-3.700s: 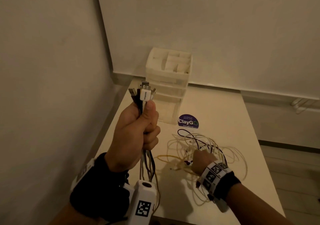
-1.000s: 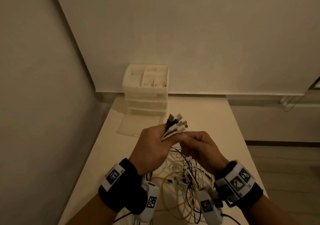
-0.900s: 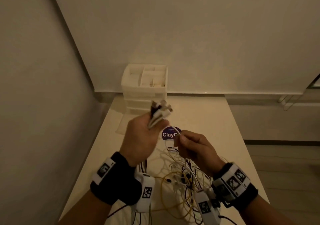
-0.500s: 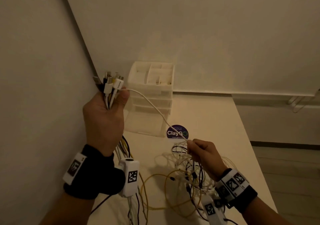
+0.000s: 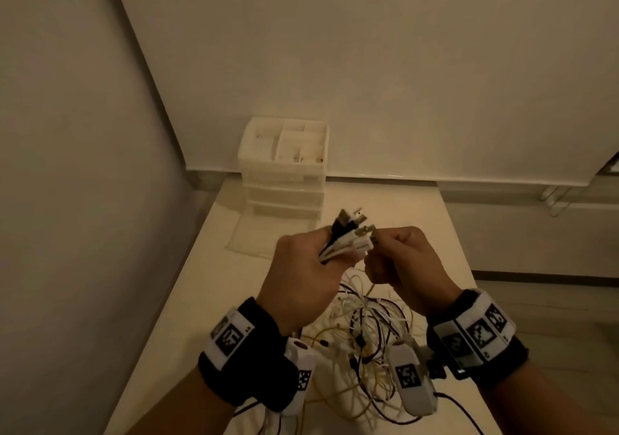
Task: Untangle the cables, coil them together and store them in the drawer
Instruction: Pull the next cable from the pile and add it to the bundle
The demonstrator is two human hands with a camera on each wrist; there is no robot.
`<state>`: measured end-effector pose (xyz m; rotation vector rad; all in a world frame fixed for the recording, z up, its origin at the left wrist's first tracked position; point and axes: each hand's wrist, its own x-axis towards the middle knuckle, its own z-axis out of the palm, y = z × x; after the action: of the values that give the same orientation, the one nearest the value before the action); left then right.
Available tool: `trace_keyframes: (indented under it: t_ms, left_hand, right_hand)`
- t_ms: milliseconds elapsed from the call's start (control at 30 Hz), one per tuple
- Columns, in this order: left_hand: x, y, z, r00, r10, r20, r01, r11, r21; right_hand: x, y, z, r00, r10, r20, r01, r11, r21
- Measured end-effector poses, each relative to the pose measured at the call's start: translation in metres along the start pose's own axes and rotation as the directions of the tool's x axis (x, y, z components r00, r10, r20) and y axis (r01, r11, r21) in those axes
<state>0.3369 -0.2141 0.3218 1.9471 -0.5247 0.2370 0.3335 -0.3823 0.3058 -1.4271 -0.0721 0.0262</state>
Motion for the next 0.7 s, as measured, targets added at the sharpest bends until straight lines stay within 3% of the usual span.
trace_keyframes:
  t_ms: [167,333,533,700]
  left_hand:
    - [0.005,-0.011,0.005,0.996,-0.082,-0.038,0.081,0.996,-0.028]
    - [0.016,-0.005,-0.009,0.976,-0.062,-0.211,0.067,0.998,0.017]
    - [0.031,-0.003,-0.053,0.874,-0.029,-0.485,0.012,0.999,-0.038]
    - [0.027,-0.011,-0.07,0.845,-0.006,-0.535,-0.004,1.0,-0.019]
  right_hand:
    - [-0.011,-0.003,-0.001,0.996,-0.002,0.094,-0.001,1.0,0.028]
    - [-0.015,0.023,0.004,0.993,-0.048,0.109,0.044,0.998,0.039]
    - [-0.028,0.089,-0.003,0.993,0.051,0.103,-0.012,0.936,-0.352]
    - [-0.007,0.105,-0.017,0.997,-0.036,-0.073,-0.012,0.823,-0.567]
